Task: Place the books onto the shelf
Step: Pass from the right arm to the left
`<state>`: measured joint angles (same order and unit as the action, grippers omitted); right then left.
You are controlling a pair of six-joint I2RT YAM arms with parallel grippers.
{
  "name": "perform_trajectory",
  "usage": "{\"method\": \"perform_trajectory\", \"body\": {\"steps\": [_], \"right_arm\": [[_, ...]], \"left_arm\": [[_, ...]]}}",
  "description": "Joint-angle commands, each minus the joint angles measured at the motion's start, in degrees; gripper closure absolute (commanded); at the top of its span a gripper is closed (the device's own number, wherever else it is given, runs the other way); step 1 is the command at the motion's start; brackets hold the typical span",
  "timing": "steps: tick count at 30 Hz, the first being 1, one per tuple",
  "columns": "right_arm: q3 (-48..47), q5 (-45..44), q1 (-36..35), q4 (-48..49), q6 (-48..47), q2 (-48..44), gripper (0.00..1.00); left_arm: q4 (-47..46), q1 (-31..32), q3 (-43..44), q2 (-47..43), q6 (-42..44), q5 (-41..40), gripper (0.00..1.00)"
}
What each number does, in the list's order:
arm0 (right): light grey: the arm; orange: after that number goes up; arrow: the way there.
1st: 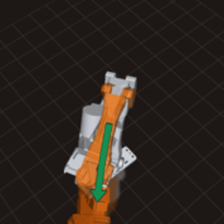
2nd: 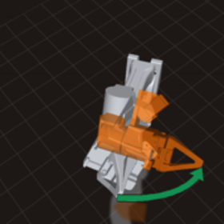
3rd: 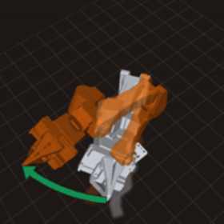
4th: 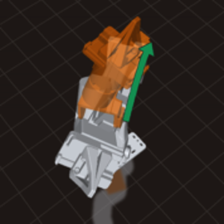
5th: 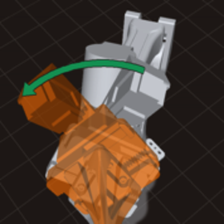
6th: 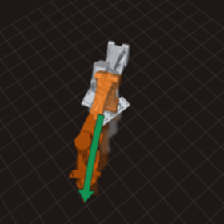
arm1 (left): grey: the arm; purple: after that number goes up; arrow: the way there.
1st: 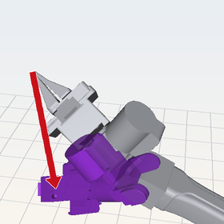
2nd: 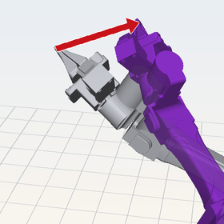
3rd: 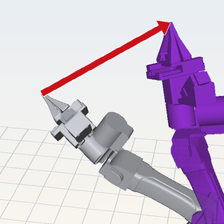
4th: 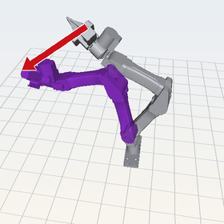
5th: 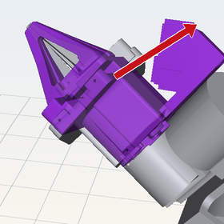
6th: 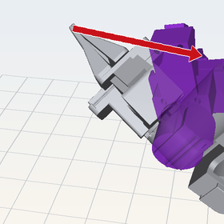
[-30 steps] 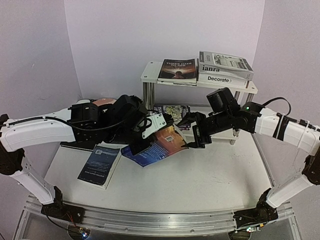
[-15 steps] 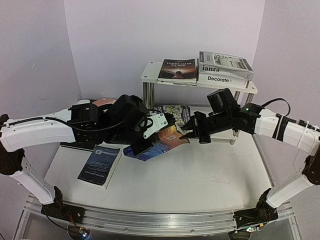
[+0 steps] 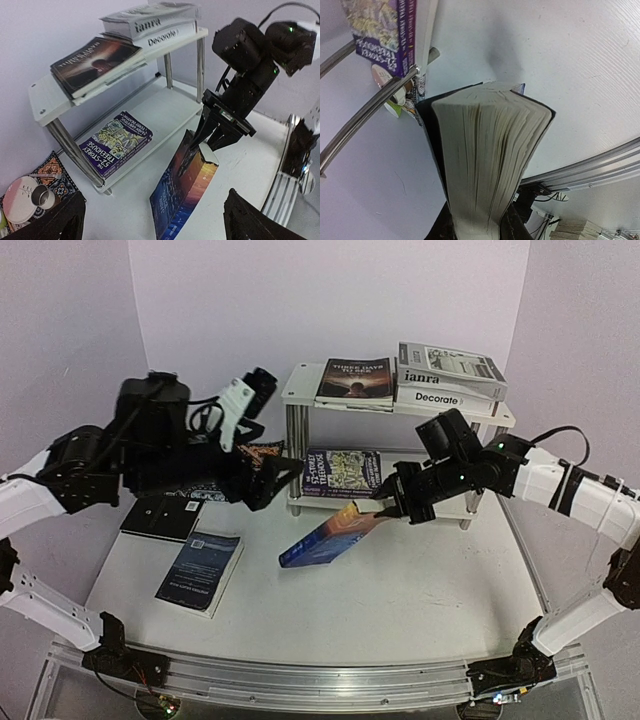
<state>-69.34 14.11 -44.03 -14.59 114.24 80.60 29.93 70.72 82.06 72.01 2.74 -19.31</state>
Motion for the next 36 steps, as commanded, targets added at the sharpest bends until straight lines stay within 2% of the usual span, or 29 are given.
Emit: {"method": "perform_trajectory", "body": {"steps": [1, 5, 9, 13, 20, 29, 32, 34, 36], "right_arm": [[-14.6, 5.1, 0.1, 6.3, -11.2, -0.4, 1.0], [-22.1, 9.2, 0.0, 5.9, -17.0, 2.9, 1.0], [-29.2, 14.2, 0.0, 8.4, -16.3, 6.5, 1.0], [-39.0, 20.7, -0.2, 10.1, -13.9, 11.1, 1.0], [-46.5, 11.5, -0.2, 11.8, -17.5, 10.3, 1.0], [-43.0, -7.4, -2.0, 17.5, -25.8, 5.6, 1.0], [-44.1, -9.8, -2.4, 20.0, -27.7, 6.2, 1.0], [-45.2, -9.8, -2.6, 20.9, -28.0, 7.1, 1.0], [-46.5, -8.8, -2.7, 21.1, -27.1, 8.2, 1.0]], "left_arm": [[1.1, -0.1, 1.1, -5.6, -8.0, -4.6, 0.02], [5.1, -0.1, 2.9, -7.1, -8.6, -11.2, 0.03], [7.5, -0.1, 4.4, -8.6, -4.9, -30.0, 0.05], [6.3, -0.1, 4.5, -11.2, 1.2, -37.5, 0.06], [6.1, -0.1, 4.8, -15.6, 2.5, -44.2, 0.07], [6.1, -0.1, 2.9, -18.0, 1.0, -43.9, 0.08], [6.1, -0.1, 3.5, -17.3, 0.1, -40.9, 0.08], [6.1, -0.1, 3.8, -17.1, -2.0, -36.0, 0.08], [6.3, -0.1, 4.2, -16.9, -7.9, -32.9, 0.08]]}}
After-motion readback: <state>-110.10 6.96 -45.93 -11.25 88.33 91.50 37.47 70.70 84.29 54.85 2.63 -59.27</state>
